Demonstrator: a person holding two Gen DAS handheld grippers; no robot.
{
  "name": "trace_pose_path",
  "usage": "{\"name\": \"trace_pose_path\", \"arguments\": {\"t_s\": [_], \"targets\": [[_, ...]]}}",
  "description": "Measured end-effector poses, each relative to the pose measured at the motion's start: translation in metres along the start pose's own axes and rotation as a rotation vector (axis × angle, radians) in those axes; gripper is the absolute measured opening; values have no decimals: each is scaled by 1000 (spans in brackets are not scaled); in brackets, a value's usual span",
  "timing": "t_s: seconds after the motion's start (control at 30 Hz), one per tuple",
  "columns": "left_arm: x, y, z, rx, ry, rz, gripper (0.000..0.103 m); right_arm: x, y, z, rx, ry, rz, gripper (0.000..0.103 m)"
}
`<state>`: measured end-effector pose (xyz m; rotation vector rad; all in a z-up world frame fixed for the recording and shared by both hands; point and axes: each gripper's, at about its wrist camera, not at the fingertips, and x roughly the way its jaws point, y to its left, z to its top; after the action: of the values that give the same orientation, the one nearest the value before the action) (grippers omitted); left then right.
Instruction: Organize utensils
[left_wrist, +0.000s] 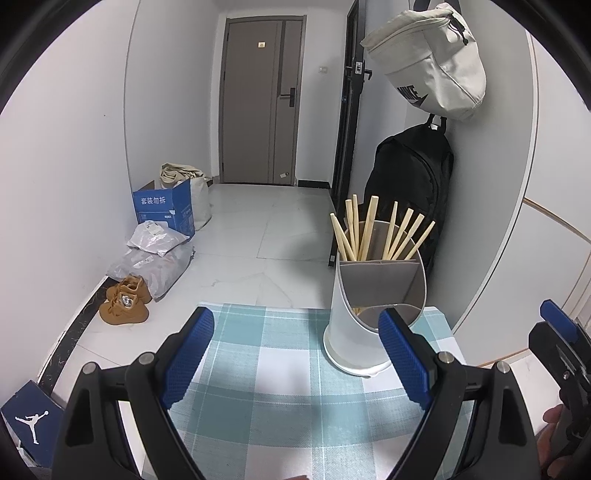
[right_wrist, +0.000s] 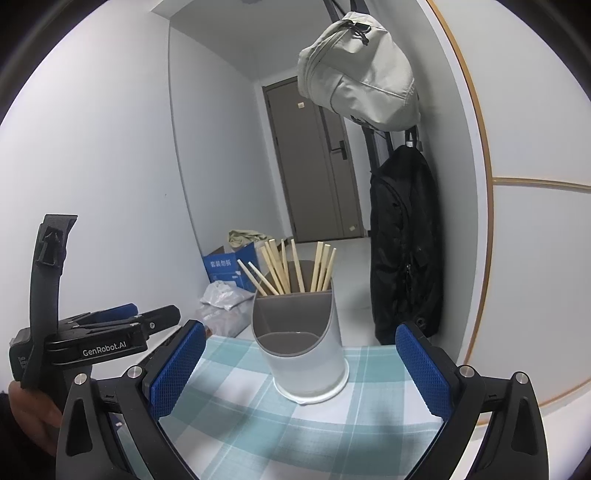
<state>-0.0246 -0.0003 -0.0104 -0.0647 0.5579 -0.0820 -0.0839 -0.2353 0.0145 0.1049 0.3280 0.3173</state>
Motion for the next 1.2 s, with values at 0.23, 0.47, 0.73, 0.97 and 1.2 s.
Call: {"name": "trace_pose_path", "arguments": {"t_s": [0.23, 0.47, 0.73, 0.97, 1.2], "targets": [[1, 0, -1, 2, 7, 1, 87, 1, 0, 0, 0, 1, -1, 103], [1, -2, -1, 4, 2, 0, 87, 1, 1, 0, -1, 2, 0, 103], [0, -2, -1, 12, 1, 1, 87, 1, 2, -1, -11, -1, -1, 103], [-1, -2, -1, 11, -1, 2, 87, 1, 2, -1, -12, -1, 0, 103], [-1, -1, -1, 12, -2, 3, 87, 1, 1, -1, -16, 0, -1, 103]]}}
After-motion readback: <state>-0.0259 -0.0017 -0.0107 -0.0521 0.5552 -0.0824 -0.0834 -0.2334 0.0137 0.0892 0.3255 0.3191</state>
